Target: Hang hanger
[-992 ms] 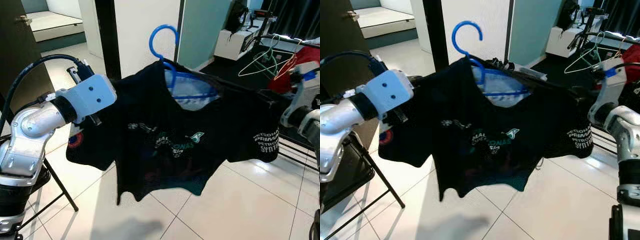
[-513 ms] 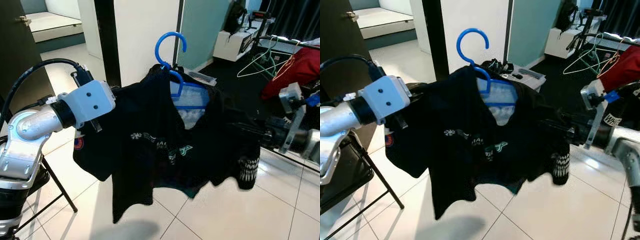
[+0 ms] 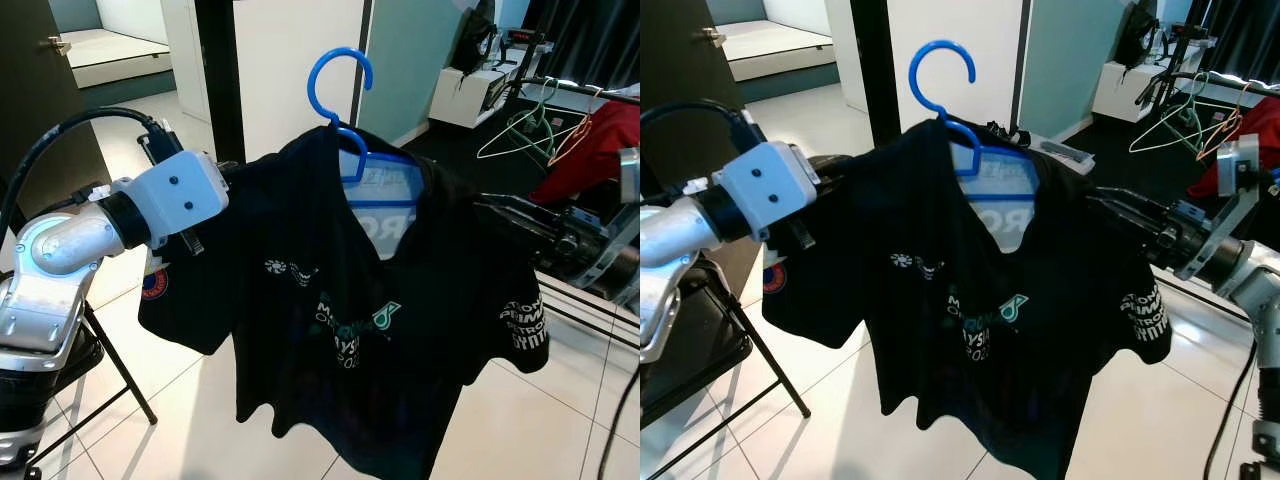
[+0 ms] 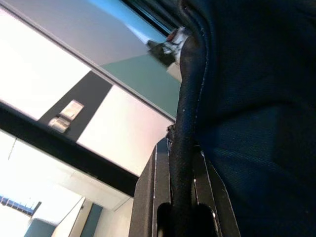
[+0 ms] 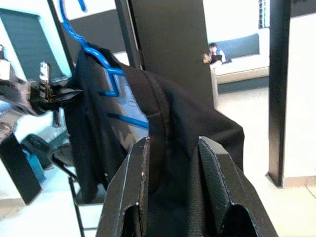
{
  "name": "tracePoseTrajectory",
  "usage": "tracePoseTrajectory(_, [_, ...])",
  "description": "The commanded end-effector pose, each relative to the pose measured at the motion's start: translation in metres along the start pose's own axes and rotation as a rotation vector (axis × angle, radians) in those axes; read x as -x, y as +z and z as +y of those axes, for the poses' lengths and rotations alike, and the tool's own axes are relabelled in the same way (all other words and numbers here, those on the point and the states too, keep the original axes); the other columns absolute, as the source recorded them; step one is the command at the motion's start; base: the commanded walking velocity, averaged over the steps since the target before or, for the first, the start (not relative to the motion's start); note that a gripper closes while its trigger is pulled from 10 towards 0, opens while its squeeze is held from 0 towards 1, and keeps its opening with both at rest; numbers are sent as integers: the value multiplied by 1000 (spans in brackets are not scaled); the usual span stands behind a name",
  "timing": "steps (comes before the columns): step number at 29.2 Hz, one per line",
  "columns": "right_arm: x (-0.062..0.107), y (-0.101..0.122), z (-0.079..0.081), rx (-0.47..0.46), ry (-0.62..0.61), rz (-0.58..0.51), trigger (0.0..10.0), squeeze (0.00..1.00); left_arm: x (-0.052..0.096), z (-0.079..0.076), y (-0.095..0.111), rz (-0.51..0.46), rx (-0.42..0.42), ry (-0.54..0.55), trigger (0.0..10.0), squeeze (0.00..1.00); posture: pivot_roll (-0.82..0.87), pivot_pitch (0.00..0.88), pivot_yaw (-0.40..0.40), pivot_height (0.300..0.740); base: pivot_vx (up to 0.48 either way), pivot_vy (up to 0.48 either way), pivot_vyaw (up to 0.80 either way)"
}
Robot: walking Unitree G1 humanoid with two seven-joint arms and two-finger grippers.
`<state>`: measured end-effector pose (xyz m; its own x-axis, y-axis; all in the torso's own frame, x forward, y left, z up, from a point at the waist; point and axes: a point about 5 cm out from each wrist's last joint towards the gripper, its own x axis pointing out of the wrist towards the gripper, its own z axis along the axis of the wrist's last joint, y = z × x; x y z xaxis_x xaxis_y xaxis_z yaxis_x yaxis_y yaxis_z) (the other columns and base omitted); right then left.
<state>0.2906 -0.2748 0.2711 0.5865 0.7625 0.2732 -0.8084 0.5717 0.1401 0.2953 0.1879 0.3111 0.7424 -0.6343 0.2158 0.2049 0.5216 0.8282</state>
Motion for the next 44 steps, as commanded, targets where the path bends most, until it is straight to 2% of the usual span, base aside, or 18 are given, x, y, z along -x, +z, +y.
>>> tracePoseTrajectory(1, [-2,7,4,4,34,-44,10000,1000,3,12,2,-9,-21,57,10000,0,-10,0,-43,740,0,0,0])
tracePoseTrajectory(3, [-3,4,2,8,9,-27,10000,1000,3,16,1,-6,-21,77,10000,0,-10,0,-43,740,0,0,0])
tracePoseTrajectory(4, [-3,1,0,16,-18,-11,0,0,4,20,1,-3,-22,95,10000,0,-12,0,-44,740,0,0,0])
tracePoseTrajectory(11, [3,-6,-26,60,-272,21,0,0,14,46,3,0,-51,184,10000,0,-10,0,-41,740,0,0,0])
tracePoseTrajectory(15, [4,-6,-29,57,-306,4,0,0,15,49,3,0,-54,190,10000,0,-10,0,-41,740,0,0,0])
tracePoseTrajectory(17, [3,-7,-30,49,-337,-16,10000,0,16,51,3,-1,-58,195,10000,0,-7,0,-40,740,0,0,0])
tracePoseTrajectory(18, [3,-7,-29,31,-334,-31,10000,71,16,51,3,-1,-59,196,10000,0,-7,0,-40,740,0,0,0])
tracePoseTrajectory(19, [3,-6,-28,25,-322,-40,10000,1000,16,51,3,-1,-59,196,10000,0,-7,0,-40,740,0,0,0])
tracePoseTrajectory(27, [-2,-10,-23,38,-306,-13,10000,1000,10,44,5,-13,-40,184,10000,0,-7,3,-37,740,0,0,0])
tracePoseTrajectory(28, [-10,-13,-19,0,-282,-31,10000,0,4,35,5,-13,-13,180,10000,0,-9,5,-36,740,0,0,0])
tracePoseTrajectory(29, [-10,-13,-19,0,-282,-31,10000,0,4,35,5,-13,-13,180,10000,0,-9,5,-36,740,0,0,0])
tracePoseTrajectory(31, [-26,-19,-11,-68,-246,-82,10000,0,-6,19,5,-7,34,175,10000,0,-6,6,-34,740,0,0,0])
tracePoseTrajectory(36, [-33,-22,-9,-97,-239,-107,10000,0,-9,13,4,-4,54,180,10000,0,-6,6,-34,740,0,0,0])
tracePoseTrajectory(38, [-56,-30,1,-159,-229,-164,10000,0,-20,-7,5,25,109,221,10000,0,-1,8,-30,740,0,0,0])
tracePoseTrajectory(39, [-56,-30,1,-159,-229,-164,10000,0,-20,-7,5,25,109,221,10000,0,-1,8,-30,740,0,0,0])
tracePoseTrajectory(41, [-73,-34,10,-179,-211,-191,10000,0,-31,-28,9,40,165,248,10000,0,1,9,-29,740,0,0,0])
tracePoseTrajectory(43, [-73,-34,10,-179,-211,-191,10000,0,-31,-28,9,40,165,248,10000,0,1,9,-29,740,0,0,0])
tracePoseTrajectory(44, [-76,-32,11,-186,-210,-211,10000,0,-34,-35,11,49,178,257,10000,0,1,10,-29,740,0,0,0])
